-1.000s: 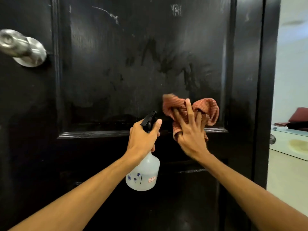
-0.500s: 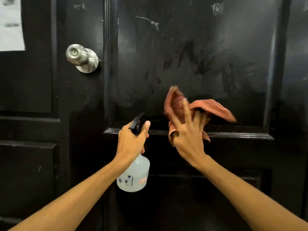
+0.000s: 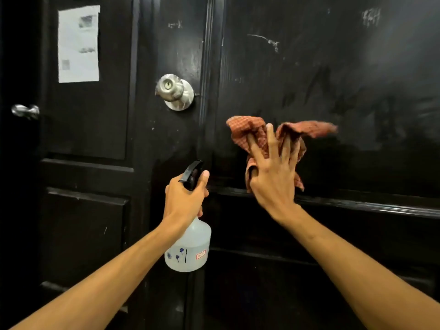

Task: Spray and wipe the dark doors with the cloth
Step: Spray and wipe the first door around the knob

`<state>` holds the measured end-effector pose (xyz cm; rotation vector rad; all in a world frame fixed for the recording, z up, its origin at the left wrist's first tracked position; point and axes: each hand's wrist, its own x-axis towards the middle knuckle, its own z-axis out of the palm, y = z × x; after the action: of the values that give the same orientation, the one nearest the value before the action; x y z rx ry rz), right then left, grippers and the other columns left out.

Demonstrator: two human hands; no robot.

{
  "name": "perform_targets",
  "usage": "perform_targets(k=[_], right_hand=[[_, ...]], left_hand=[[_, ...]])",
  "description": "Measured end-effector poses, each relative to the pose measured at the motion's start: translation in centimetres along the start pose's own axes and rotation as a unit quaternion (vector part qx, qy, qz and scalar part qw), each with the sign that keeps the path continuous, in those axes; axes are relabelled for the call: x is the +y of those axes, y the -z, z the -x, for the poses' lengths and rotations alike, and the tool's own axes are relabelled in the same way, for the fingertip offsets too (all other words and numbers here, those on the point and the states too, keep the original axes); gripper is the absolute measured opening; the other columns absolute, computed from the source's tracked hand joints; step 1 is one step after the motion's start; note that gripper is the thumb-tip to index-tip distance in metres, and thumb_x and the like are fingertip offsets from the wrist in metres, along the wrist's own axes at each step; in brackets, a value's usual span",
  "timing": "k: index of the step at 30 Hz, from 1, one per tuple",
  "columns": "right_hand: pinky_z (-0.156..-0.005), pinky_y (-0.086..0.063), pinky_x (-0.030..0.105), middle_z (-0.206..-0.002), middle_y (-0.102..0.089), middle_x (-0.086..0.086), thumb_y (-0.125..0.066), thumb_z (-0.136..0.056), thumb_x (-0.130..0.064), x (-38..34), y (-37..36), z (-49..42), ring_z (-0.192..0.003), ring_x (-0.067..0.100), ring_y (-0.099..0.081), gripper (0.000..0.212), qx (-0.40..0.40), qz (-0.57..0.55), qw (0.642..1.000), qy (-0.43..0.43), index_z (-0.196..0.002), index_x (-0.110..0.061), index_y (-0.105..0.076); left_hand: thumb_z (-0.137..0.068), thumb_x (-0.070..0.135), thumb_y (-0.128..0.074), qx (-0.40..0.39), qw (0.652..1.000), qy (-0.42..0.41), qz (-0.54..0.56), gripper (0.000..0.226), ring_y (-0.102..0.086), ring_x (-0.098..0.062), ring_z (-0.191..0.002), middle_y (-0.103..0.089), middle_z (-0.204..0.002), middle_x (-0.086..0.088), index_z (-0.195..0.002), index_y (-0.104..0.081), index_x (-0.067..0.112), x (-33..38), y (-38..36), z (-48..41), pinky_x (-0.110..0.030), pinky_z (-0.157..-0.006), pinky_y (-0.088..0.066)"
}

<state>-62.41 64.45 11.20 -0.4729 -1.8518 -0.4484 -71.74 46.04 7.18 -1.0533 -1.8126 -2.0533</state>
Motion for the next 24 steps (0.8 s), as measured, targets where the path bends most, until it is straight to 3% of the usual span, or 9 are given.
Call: perform_targets(k=[4, 8, 12, 13, 15, 17, 20, 21, 24], right_hand=[[-0.113, -0.029, 0.065, -0.164, -0.032, 0.010, -0.048, -0.081, -0.033, -2.6, -2.1, 2.0, -0.143, 0.038, -0.034, 0.066, -0.075, 0.028, 0.947, 0.312, -0.146, -0.025, -0.053], [-0.123, -0.010, 0.060, -0.169, -0.019, 0.011, -0.045, -0.088, -0.033, -5.5, -1.8, -0.4, -0.155, 0.037, -0.015, 0.068, -0.036, -0.009, 0.991, 0.130, -0.156, -0.023, -0.040], [-0.120, -0.011, 0.048, -0.161, -0.037, 0.013, -0.038, -0.092, -0.032, -8.1, -3.2, 0.1, -0.147, 0.039, -0.035, 0.069, -0.072, 0.003, 0.940, 0.334, -0.159, -0.018, -0.032], [-0.122, -0.005, 0.047, -0.163, -0.034, 0.013, -0.041, -0.092, -0.030, -8.2, -3.2, -1.5, -0.150, 0.038, -0.029, 0.067, -0.041, 0.010, 0.945, 0.324, -0.158, -0.019, -0.034], [-0.122, 0.001, 0.047, -0.167, -0.025, 0.009, -0.046, -0.091, -0.023, -9.3, -3.0, -4.5, -0.152, 0.036, -0.017, 0.063, -0.013, -0.001, 0.980, 0.197, -0.153, -0.020, -0.037], [-0.118, -0.014, 0.049, -0.167, -0.024, 0.006, -0.049, -0.086, -0.016, -11.7, -3.1, -4.9, -0.143, 0.037, -0.025, 0.059, -0.017, -0.021, 0.986, 0.167, -0.144, -0.018, -0.044], [-0.108, -0.027, 0.047, -0.163, -0.031, 0.015, -0.046, -0.085, -0.019, -13.4, -4.8, -3.9, -0.136, 0.037, -0.035, 0.055, -0.038, 0.007, 0.935, 0.354, -0.139, -0.014, -0.055], [-0.106, -0.029, 0.046, -0.161, -0.035, 0.018, -0.043, -0.085, -0.020, -13.8, -4.9, -4.7, -0.135, 0.037, -0.038, 0.056, -0.038, 0.012, 0.931, 0.364, -0.139, -0.014, -0.056], [-0.105, -0.035, 0.049, -0.154, -0.042, 0.020, -0.049, -0.085, -0.018, -16.6, -4.0, -7.6, -0.131, 0.039, -0.043, 0.055, -0.013, -0.017, 0.970, 0.241, -0.139, -0.012, -0.058]], left_hand=[[-0.099, 0.040, -0.064, 0.008, 1.000, 0.001, -0.021, 0.028, -0.054, -0.020, -0.039, -0.074, -0.079, -0.009, -0.096, -0.069, 0.013, -0.6, 2.0, 0.0, -0.030, -0.043, -0.049], [-0.100, 0.040, -0.063, 0.041, 0.998, -0.003, -0.044, 0.030, -0.054, -0.019, -0.038, -0.073, -0.078, -0.007, -0.086, -0.068, 0.013, -0.9, 4.1, -0.7, -0.029, -0.043, -0.050], [-0.099, 0.040, -0.064, 0.062, 0.996, -0.005, -0.057, 0.027, -0.054, -0.018, -0.039, -0.073, -0.079, -0.011, -0.085, -0.067, 0.018, -1.7, 5.7, -1.3, -0.029, -0.042, -0.049], [-0.099, 0.041, -0.064, 0.068, 0.996, -0.003, -0.052, 0.026, -0.054, -0.019, -0.040, -0.073, -0.080, -0.011, -0.088, -0.067, 0.017, -1.7, 6.2, -1.5, -0.029, -0.042, -0.050], [-0.099, 0.042, -0.064, 0.078, 0.996, -0.001, -0.042, 0.027, -0.055, -0.017, -0.040, -0.073, -0.081, -0.009, -0.093, -0.068, 0.015, -1.6, 7.2, -2.4, -0.027, -0.044, -0.050], [-0.098, 0.041, -0.065, 0.087, 0.996, -0.002, -0.035, 0.025, -0.055, -0.016, -0.040, -0.073, -0.082, -0.007, -0.096, -0.068, 0.016, -1.8, 8.0, -2.9, -0.025, -0.044, -0.050], [-0.098, 0.039, -0.065, 0.093, 0.995, -0.010, -0.036, 0.018, -0.055, -0.017, -0.041, -0.074, -0.083, -0.008, -0.093, -0.067, 0.022, -2.0, 9.2, -3.3, -0.026, -0.043, -0.050], [-0.098, 0.039, -0.065, 0.096, 0.995, -0.012, -0.036, 0.017, -0.056, -0.017, -0.042, -0.074, -0.083, -0.008, -0.093, -0.066, 0.023, -2.0, 9.9, -3.5, -0.027, -0.044, -0.050], [-0.098, 0.039, -0.065, 0.106, 0.993, -0.024, -0.041, 0.017, -0.058, -0.019, -0.044, -0.073, -0.084, -0.006, -0.094, -0.065, 0.023, -1.6, 11.7, -4.5, -0.031, -0.048, -0.053]])
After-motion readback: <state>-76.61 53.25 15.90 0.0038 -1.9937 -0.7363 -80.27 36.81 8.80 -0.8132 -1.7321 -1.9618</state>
